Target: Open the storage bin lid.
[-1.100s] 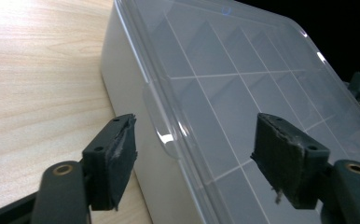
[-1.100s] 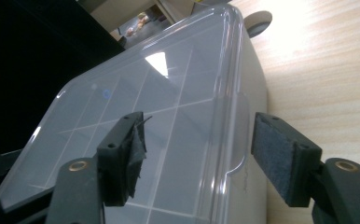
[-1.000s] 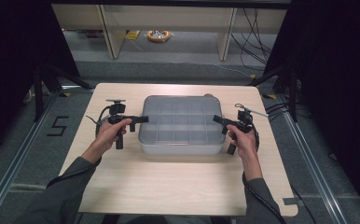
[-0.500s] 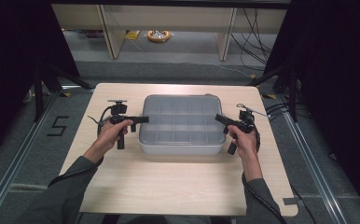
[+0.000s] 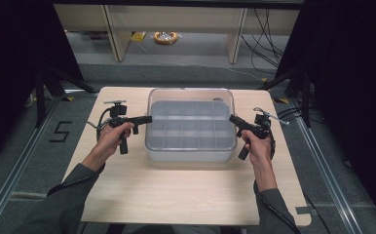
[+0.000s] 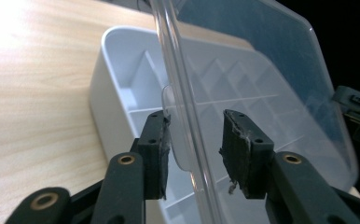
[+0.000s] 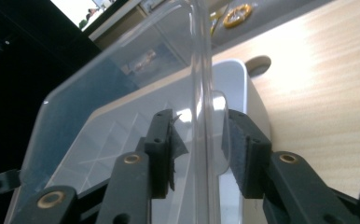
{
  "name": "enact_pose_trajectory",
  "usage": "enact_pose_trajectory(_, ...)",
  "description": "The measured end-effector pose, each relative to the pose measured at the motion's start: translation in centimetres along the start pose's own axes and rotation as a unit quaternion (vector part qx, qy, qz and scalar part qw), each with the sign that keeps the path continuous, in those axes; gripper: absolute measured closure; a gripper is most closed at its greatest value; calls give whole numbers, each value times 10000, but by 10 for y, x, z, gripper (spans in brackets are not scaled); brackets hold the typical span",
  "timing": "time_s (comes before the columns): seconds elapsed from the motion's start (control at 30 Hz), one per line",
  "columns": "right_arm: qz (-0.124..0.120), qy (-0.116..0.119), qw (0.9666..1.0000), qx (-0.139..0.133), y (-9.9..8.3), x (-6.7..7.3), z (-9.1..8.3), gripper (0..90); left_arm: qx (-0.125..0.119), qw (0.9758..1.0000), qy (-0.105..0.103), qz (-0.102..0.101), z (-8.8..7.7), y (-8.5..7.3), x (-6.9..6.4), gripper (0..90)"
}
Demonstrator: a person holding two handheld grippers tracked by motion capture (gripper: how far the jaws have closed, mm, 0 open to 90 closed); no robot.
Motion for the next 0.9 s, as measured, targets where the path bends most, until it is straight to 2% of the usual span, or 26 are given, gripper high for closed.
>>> enact_pose_trajectory(0.03,-149,9,9999,-59,3,2,-4,661,-65,10000,6,44,-4,3,-3,615)
enact_pose_trajectory(0.07,-149,9,9999,-59,3,2,-4,661,-65,10000,6,44,-4,3,-3,615)
enact_pose_trajectory(0.1,-259,31,9996,-135,5,5,-7,667,-154,9997,78,143,-6,6,-7,615)
enact_pose_trajectory(0.13,9,99,9999,-116,3,10,-9,667,-195,9997,105,142,-8,8,-8,614)
enact_pose_trajectory(0.17,-153,112,9997,-167,4,9,-10,666,-195,9997,105,142,-8,8,-8,614)
enact_pose_trajectory(0.23,-75,76,9998,-163,3,11,-12,665,-244,9995,75,167,-11,10,-12,614)
enact_pose_trajectory(0.27,-284,72,9993,-225,5,12,-16,665,-202,9995,40,255,-13,10,-12,615)
enact_pose_trajectory(0.3,-218,120,9995,-216,5,14,-18,665,-257,9995,24,195,-15,11,-15,615)
enact_pose_trajectory(0.33,-121,125,9996,-218,4,16,-19,665,-232,9994,0,238,-17,11,-16,615)
enact_pose_trajectory(0.37,-311,133,9990,-276,5,15,-21,665,-232,9994,0,238,-17,11,-16,615)
enact_pose_trajectory(0.4,-122,122,9996,-240,3,18,-23,665,-274,9994,-9,187,-17,12,-18,615)
enact_pose_trajectory(0.47,-127,141,9995,-238,3,20,-25,666,-255,9993,-26,268,-20,11,-18,615)
enact_pose_trajectory(0.53,-217,97,9995,-230,2,21,-28,669,-282,9994,-23,186,-21,11,-20,615)
enact_pose_trajectory(0.57,-359,113,9990,-259,3,20,-29,669,-294,9994,-21,192,-21,10,-20,615)
enact_pose_trajectory(0.6,-214,173,9994,-233,0,24,-31,670,-215,9994,-19,273,-23,8,-20,614)
enact_pose_trajectory(0.63,-211,126,9995,-217,0,23,-32,671,-252,9995,-9,197,-22,8,-21,615)
enact_pose_trajectory(0.67,-259,144,9993,-237,0,24,-33,670,-197,9994,-30,279,-24,6,-20,615)
enact_pose_trajectory(0.73,-276,167,9992,-230,0,23,-33,670,-239,9995,-26,221,-23,4,-22,617)
enact_pose_trajectory(0.8,-247,182,9993,-220,-2,24,-35,669,-154,9995,-55,265,-25,1,-22,620)
enact_pose_trajectory(0.83,-159,168,9996,-174,-3,24,-36,669,-140,9994,-64,295,-26,0,-22,621)
enact_pose_trajectory(0.87,-352,148,9991,-208,-2,22,-36,669,-145,9995,-74,264,-27,0,-22,623)
enact_pose_trajectory(0.9,-356,121,9991,-198,-3,22,-37,668,-162,9995,-88,242,-27,0,-23,625)
Point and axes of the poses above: each handheld gripper's, and its own axes: z roughly forward along the jaws, y roughly out of its top, x roughly to its left, the point moved 8 cm from there along z, roughly forward along the jaws, and after that the axes turned 15 degrees about z, right-handed, at the moved point
